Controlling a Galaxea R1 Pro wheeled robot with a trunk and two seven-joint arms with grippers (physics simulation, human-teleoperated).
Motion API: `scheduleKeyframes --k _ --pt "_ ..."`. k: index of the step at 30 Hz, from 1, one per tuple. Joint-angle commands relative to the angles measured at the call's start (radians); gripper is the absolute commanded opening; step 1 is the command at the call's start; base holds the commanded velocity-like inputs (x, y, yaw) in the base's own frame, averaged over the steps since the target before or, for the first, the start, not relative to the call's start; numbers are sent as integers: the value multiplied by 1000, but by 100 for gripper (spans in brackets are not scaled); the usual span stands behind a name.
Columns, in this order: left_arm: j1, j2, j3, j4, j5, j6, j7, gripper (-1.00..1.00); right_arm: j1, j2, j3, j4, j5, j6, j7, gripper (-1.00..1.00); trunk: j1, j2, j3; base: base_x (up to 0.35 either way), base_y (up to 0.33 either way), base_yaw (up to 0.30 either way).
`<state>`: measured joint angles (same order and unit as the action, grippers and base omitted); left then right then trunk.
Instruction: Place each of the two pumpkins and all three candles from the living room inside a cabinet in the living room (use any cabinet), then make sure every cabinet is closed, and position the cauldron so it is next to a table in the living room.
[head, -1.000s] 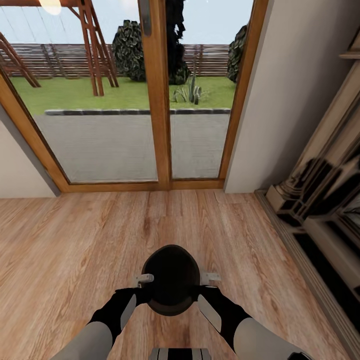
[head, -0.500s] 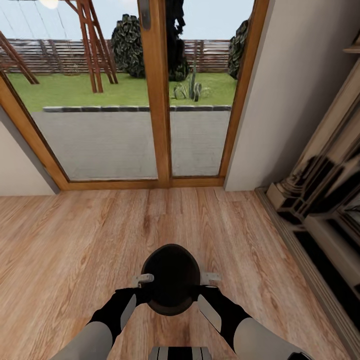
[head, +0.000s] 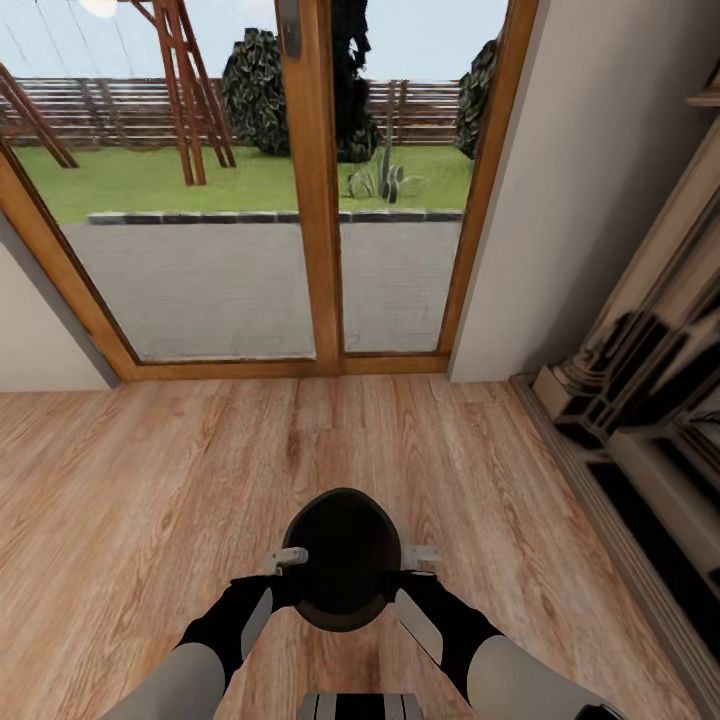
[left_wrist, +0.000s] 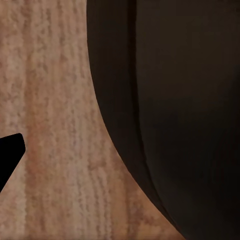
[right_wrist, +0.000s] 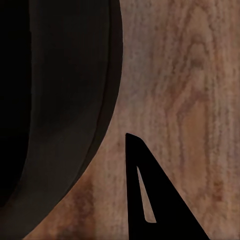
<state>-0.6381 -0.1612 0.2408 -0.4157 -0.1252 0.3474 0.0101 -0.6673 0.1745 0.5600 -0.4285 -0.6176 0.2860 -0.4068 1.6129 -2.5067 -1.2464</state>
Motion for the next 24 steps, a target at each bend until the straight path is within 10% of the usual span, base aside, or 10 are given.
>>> scheduleKeyframes --k 1,12,13,24 --pt "1 0 0 0 -2 0 1 100 0 0 0 0 1 1 -1 -100 0 0 0 0 0 0" --pt "1 0 0 -3 -2 -1 1 100 0 0 0 0 1 1 -1 -100 0 0 0 0 0 0" --pt "1 1 0 -3 -2 -1 1 -100 0 0 0 0 1 1 -1 -100 0 0 0 0 0 0" --pt "1 0 0 -3 -2 3 2 -100 0 0 0 0 1 1 -1 -100 0 0 0 0 0 0"
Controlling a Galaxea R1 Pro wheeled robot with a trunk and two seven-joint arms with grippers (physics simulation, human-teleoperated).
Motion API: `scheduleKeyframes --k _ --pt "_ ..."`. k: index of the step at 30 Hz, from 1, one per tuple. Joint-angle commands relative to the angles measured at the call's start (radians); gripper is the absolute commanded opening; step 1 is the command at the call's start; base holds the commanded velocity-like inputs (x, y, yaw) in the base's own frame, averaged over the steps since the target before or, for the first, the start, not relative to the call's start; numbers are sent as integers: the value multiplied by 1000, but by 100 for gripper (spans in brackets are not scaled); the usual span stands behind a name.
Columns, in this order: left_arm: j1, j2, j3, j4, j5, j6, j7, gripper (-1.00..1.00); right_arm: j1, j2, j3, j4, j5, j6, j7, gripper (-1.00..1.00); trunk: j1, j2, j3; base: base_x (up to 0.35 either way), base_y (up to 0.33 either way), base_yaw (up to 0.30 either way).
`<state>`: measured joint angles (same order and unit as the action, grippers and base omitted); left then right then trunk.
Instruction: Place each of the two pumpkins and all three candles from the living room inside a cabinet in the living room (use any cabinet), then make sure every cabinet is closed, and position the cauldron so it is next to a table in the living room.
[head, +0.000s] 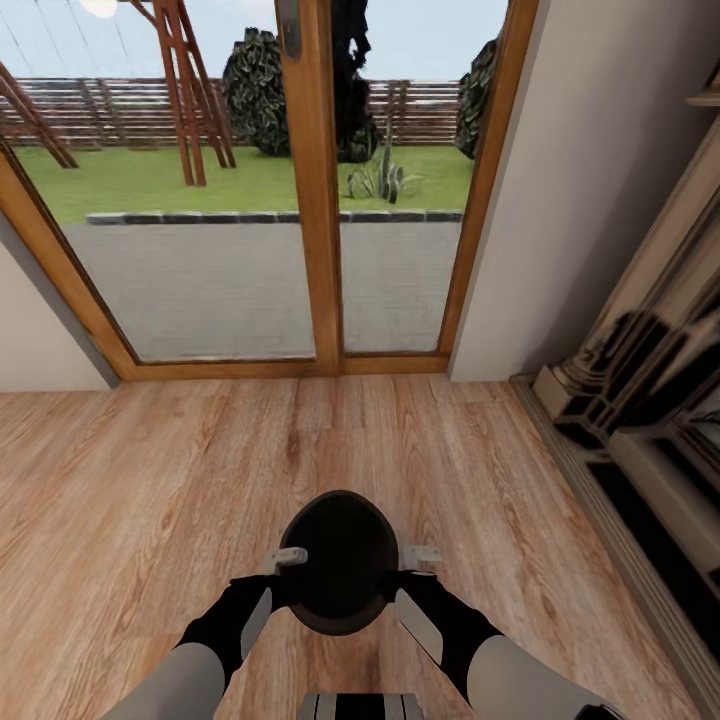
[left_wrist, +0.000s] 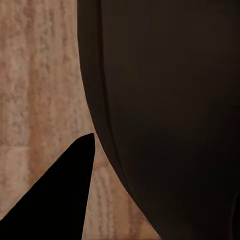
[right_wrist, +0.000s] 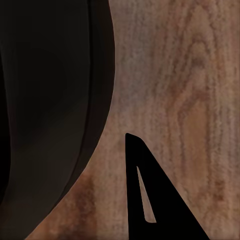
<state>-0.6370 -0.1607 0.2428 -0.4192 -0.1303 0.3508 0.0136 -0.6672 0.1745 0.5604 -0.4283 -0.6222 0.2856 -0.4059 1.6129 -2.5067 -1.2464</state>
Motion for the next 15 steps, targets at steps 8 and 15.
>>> scheduleKeyframes --k 8,15 --pt "0 0 -2 0 3 0 -1 -100 0 0 -1 0 6 1 -2 -100 0 0 0 0 0 0" --pt "0 1 -2 0 3 4 -1 -100 0 0 -1 0 6 1 -2 -100 -1 0 8 0 0 0"
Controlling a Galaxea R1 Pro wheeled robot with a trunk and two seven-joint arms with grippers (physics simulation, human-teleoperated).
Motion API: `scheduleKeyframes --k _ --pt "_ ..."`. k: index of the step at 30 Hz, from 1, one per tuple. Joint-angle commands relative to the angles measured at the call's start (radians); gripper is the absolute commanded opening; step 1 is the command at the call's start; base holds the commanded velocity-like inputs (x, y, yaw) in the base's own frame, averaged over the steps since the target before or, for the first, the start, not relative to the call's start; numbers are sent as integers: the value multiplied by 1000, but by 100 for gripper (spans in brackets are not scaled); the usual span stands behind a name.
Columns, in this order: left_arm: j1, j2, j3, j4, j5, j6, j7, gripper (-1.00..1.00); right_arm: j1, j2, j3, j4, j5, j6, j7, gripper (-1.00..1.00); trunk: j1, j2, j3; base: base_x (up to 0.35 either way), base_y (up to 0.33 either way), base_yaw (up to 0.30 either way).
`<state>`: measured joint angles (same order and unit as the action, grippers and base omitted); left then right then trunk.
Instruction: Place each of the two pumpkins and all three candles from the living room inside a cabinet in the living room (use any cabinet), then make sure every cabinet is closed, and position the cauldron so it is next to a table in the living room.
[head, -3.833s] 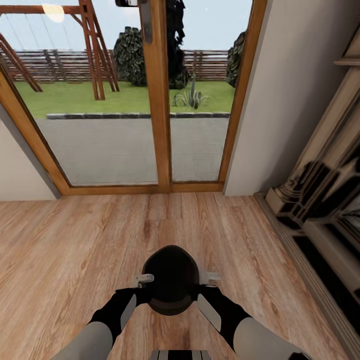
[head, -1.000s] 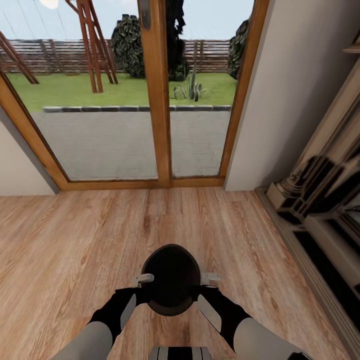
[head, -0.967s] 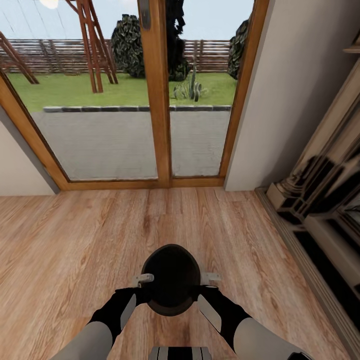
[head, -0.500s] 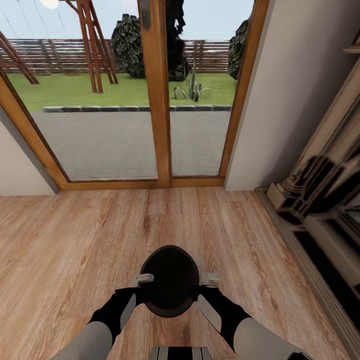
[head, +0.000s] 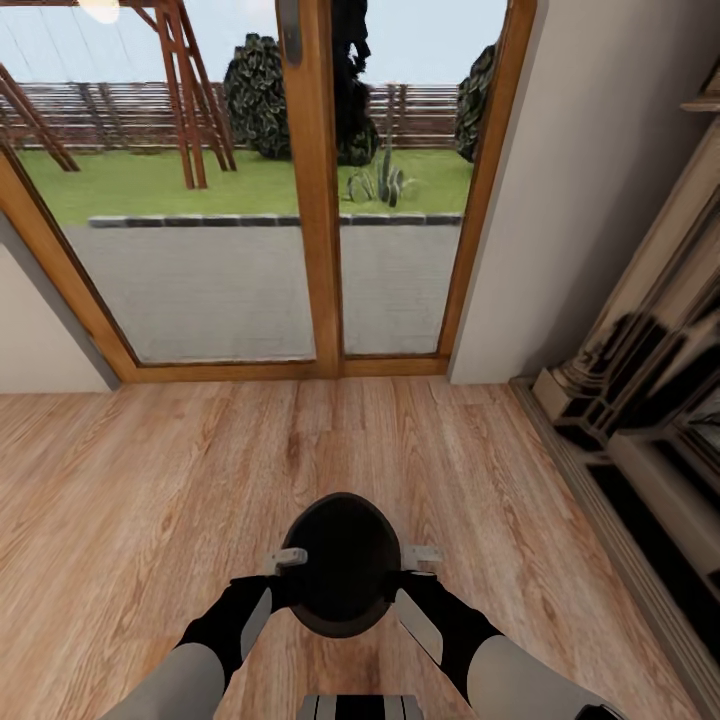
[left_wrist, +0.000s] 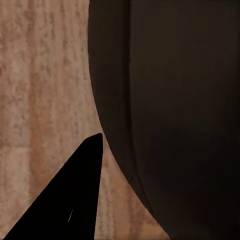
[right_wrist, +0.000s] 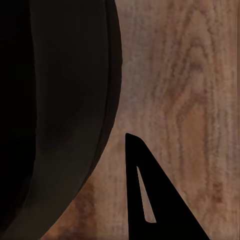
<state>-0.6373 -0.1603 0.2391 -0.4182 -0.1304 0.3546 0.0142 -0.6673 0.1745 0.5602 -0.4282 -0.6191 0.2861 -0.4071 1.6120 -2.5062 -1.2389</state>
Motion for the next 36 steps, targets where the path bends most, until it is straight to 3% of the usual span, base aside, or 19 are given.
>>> scheduleKeyframes --k 1,24,36 --pt "0 1 2 -1 3 1 -2 -100 0 0 0 0 3 1 -1 -100 0 0 0 0 0 0" --pt "0 1 2 -1 3 1 -2 -100 0 0 0 -1 2 3 8 -100 -1 1 12 0 0 0" --pt "0 1 2 -1 3 3 -2 -100 0 0 0 -4 2 2 9 -100 -7 4 58 0 0 0"
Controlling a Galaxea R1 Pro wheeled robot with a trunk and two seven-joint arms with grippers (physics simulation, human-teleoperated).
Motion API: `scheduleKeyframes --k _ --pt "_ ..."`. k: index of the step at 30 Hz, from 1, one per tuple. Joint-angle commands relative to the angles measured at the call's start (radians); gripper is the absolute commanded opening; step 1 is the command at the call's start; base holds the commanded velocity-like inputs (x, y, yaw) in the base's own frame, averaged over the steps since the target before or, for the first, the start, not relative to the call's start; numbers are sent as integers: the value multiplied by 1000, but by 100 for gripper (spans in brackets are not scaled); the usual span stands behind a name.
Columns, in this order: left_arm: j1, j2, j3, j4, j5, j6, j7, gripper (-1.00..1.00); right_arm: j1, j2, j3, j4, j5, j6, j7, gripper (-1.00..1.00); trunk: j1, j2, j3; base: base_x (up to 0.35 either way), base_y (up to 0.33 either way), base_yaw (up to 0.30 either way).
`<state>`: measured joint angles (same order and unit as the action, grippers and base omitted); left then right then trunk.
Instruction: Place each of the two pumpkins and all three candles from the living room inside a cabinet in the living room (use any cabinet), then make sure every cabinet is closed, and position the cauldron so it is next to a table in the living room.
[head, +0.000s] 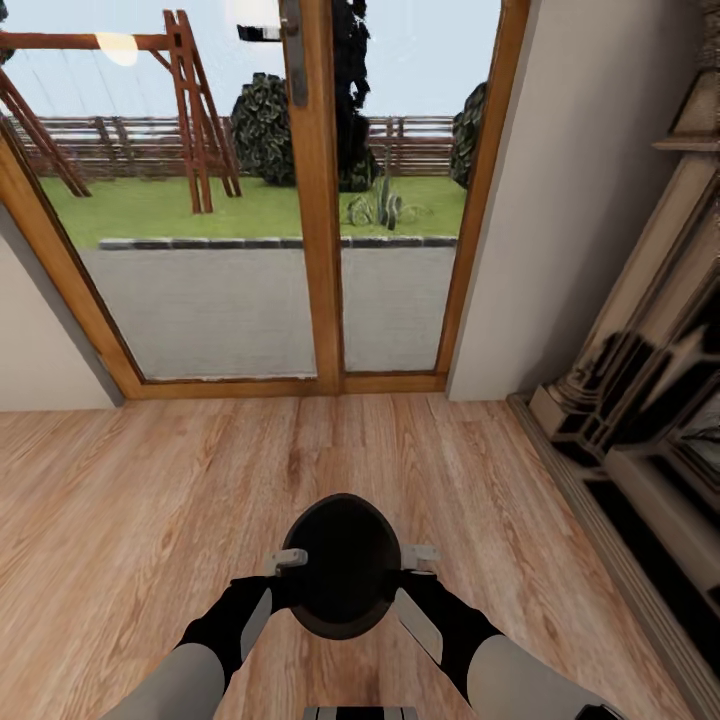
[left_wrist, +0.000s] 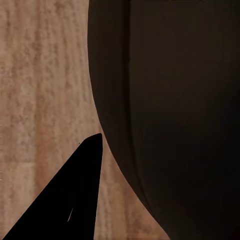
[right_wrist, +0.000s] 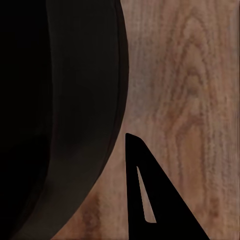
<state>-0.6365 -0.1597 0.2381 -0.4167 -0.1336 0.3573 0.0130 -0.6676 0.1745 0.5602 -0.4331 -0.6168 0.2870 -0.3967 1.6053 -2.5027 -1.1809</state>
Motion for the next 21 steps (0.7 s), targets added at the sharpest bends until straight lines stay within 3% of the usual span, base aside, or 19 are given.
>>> scheduleKeyframes --k 1,12,21 --pt "0 0 3 -2 6 0 -1 -100 0 0 0 1 0 1 -1 -100 0 0 4 0 0 0" --pt "-1 0 3 -2 6 1 -1 -100 0 0 0 0 0 0 -1 -100 -7 5 46 0 0 0" --pt "-1 0 3 -2 6 1 -1 -100 0 0 0 -1 0 0 13 -100 -41 68 75 0 0 0"
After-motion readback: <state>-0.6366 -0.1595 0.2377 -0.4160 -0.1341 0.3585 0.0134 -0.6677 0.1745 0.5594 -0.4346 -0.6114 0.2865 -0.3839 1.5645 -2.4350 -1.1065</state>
